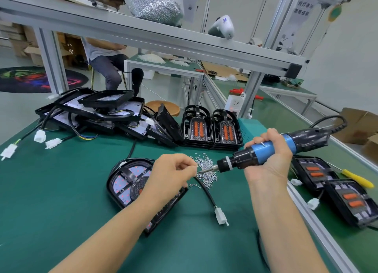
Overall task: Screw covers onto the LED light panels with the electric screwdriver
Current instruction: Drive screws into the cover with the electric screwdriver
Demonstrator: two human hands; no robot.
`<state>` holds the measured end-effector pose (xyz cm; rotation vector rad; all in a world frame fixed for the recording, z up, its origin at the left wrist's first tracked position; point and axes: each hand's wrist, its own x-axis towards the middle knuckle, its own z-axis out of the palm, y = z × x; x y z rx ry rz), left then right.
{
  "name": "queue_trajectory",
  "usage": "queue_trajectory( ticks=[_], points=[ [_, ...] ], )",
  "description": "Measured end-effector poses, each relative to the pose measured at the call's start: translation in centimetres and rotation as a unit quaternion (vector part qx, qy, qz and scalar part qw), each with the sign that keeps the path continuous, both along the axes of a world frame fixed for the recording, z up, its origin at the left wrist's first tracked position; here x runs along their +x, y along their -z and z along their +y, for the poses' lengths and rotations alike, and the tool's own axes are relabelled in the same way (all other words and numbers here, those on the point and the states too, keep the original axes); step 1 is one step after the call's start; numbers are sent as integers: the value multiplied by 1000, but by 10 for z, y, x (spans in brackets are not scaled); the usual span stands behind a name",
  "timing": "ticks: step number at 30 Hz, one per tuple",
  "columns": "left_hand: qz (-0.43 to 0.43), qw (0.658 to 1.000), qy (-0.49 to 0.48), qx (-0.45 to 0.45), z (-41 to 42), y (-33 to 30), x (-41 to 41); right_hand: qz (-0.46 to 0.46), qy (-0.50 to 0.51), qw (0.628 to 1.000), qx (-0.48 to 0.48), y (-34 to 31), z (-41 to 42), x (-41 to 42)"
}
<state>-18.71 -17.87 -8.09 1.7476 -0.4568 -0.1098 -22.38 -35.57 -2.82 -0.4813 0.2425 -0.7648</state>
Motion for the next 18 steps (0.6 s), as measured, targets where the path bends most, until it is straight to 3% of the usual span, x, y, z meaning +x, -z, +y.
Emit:
queue_trajectory(
  ticks=[3, 12, 18],
  points=[
    [94, 993, 32, -60, 10, 2, 0, -13, -9, 999, 36, 0, -4, -2],
    [150, 975, 53, -157, 21, 8, -9, -65, -24, 997, 18, -9, 5, -6],
    [154, 977, 42, -143, 24, 6, -11, -79, -35, 996, -27, -18, 19, -8]
  ],
)
